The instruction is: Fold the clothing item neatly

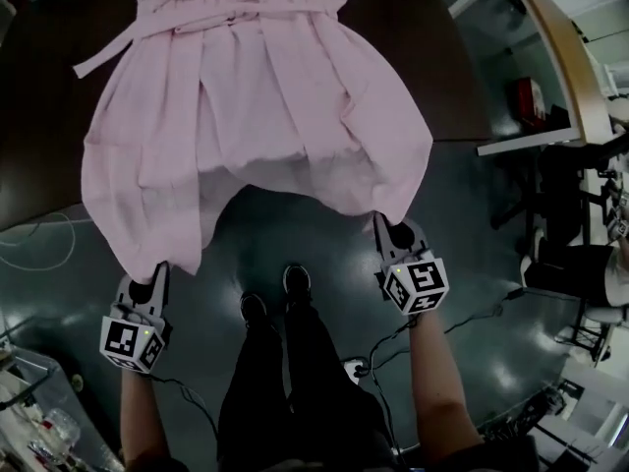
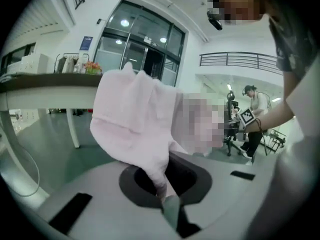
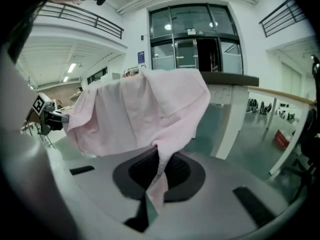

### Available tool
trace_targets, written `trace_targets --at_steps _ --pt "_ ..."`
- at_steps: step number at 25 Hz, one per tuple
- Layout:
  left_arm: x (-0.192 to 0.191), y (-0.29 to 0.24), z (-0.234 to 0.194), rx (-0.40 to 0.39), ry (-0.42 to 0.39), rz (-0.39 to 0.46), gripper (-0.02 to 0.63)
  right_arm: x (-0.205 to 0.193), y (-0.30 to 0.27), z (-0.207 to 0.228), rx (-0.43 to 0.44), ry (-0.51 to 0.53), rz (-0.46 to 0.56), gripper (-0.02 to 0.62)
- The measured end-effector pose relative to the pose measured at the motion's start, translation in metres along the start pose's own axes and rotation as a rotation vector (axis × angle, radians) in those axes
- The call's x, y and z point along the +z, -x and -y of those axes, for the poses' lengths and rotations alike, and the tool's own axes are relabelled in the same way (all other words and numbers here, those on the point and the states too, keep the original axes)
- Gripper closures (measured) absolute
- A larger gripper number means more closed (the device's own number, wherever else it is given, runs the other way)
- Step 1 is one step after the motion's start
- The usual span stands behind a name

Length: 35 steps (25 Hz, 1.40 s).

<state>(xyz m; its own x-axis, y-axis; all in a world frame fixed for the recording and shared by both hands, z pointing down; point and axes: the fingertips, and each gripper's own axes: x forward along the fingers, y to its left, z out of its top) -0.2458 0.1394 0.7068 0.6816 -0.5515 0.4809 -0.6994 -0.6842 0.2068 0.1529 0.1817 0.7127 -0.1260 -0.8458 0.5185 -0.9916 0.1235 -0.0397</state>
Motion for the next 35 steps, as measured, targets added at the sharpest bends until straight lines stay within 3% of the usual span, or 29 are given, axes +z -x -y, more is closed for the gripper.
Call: trace_targets --at_steps 4,10,17,21,25,30,35 --pt "0.057 0.052 0.045 -0.091 -0.008 0.05 0.589 0.053 0.045 -0.031 0.037 0.021 0.013 0.594" --pt "0.149 0.114 0.079 -0.192 -0.011 0.142 0.589 0.148 0.101 -0.076 0.119 0.06 0.036 0.594" --pt "0.225 0.112 0.098 -0.284 -0.119 0.173 0.589 0.231 0.115 -0.102 0.247 0.226 0.05 0.594" --pt "0.293 0.098 0.082 -0.293 -0.104 0.249 0.589 0.289 0.102 -0.089 0.335 0.22 0.158 0.594" --pt "0.377 0.074 0.048 -0.236 -0.128 0.346 0.589 0.372 0.084 -0.057 0.423 0.157 0.29 0.594" --pt "0.47 0.025 0.002 -0.166 -0.149 0.424 0.589 0.463 0.024 -0.032 0.468 0.187 0.343 0.594" --pt "0.534 -0.027 -0.042 -0.176 -0.151 0.41 0.589 0.526 -0.043 -0.024 0.495 0.193 0.343 0.594"
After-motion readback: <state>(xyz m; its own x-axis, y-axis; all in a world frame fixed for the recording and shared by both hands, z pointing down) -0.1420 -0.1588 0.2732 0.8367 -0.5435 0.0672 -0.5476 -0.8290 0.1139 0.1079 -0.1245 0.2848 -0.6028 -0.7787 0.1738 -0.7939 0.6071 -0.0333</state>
